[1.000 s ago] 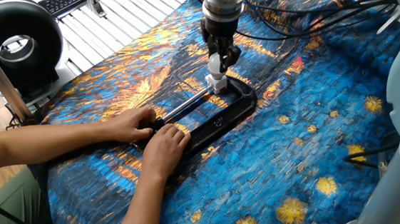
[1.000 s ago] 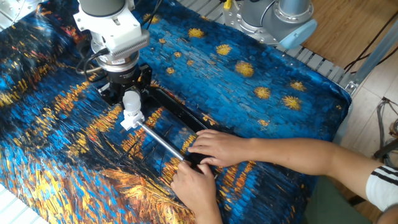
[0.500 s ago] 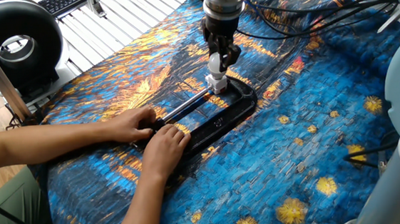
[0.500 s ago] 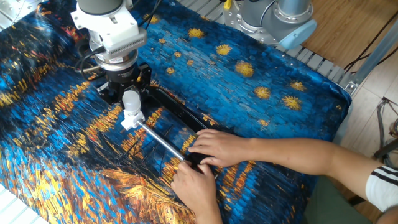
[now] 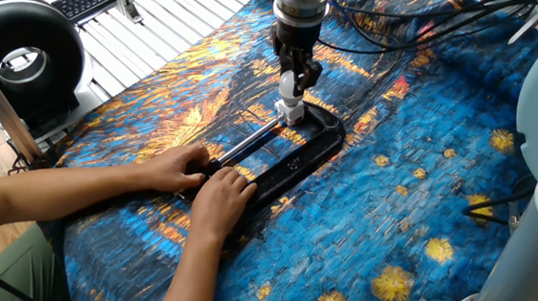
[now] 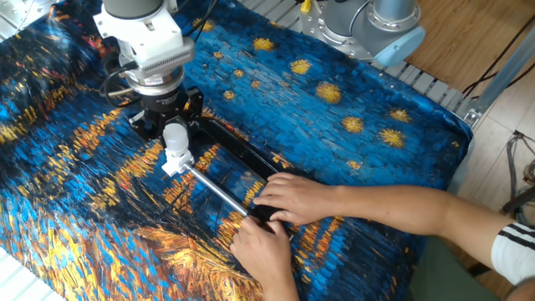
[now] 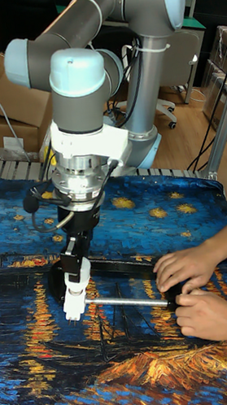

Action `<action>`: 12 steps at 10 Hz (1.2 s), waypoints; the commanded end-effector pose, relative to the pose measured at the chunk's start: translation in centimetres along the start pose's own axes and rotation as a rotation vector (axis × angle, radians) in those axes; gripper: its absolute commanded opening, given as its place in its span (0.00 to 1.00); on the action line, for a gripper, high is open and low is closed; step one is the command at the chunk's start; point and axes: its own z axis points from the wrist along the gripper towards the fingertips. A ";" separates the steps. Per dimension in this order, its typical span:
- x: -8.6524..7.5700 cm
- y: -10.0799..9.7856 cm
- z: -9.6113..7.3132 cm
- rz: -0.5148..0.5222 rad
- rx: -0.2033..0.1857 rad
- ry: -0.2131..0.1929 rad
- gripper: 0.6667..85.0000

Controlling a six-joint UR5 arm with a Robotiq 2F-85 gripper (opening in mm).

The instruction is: Install the light bulb by rotating it

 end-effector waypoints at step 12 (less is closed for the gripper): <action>1.5 -2.4 -0.5 0.296 0.062 -0.026 0.29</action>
